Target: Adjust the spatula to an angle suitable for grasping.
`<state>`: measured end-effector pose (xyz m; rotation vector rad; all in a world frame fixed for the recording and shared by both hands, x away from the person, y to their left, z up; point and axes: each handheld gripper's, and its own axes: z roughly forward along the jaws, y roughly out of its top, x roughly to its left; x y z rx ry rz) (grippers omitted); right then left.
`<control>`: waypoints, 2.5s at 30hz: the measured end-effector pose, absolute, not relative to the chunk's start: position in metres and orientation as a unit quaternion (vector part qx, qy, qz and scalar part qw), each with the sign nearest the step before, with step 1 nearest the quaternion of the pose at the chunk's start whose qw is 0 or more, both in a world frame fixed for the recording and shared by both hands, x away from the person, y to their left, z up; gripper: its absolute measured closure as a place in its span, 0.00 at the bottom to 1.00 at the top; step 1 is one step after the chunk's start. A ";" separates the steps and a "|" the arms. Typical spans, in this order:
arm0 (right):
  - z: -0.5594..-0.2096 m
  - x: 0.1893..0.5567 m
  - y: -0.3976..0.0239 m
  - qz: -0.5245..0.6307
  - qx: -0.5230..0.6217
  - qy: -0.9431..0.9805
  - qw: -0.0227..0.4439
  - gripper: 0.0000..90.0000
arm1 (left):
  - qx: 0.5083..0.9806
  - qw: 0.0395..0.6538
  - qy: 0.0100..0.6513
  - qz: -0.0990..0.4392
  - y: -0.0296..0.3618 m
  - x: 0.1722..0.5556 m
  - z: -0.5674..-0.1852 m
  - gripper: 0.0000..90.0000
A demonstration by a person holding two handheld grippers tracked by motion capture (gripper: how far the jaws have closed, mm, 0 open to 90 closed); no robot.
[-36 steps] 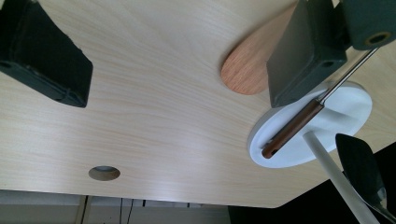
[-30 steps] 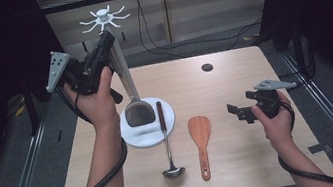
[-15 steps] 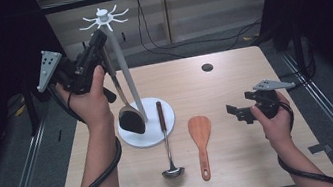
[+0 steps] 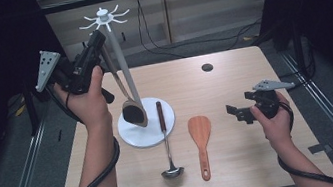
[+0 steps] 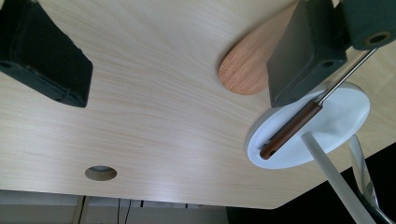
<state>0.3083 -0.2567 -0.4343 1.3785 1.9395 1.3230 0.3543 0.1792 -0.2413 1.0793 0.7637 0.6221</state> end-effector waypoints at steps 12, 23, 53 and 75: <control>-0.434 0.308 -0.256 0.475 0.495 0.698 0.207 0.07 | 0.496 0.744 0.348 0.282 0.180 0.351 -0.243 0.99; -0.433 0.308 -0.256 0.475 0.496 0.696 0.209 0.08 | 0.523 0.728 0.353 0.270 0.175 0.331 -0.276 0.89; -0.436 0.308 -0.253 0.471 0.496 0.701 0.202 0.07 | 0.639 0.612 0.412 0.215 0.147 0.315 -0.386 0.73; -0.434 0.307 -0.253 0.473 0.495 0.700 0.204 0.07 | 0.738 0.466 0.464 0.149 0.125 0.324 -0.434 0.65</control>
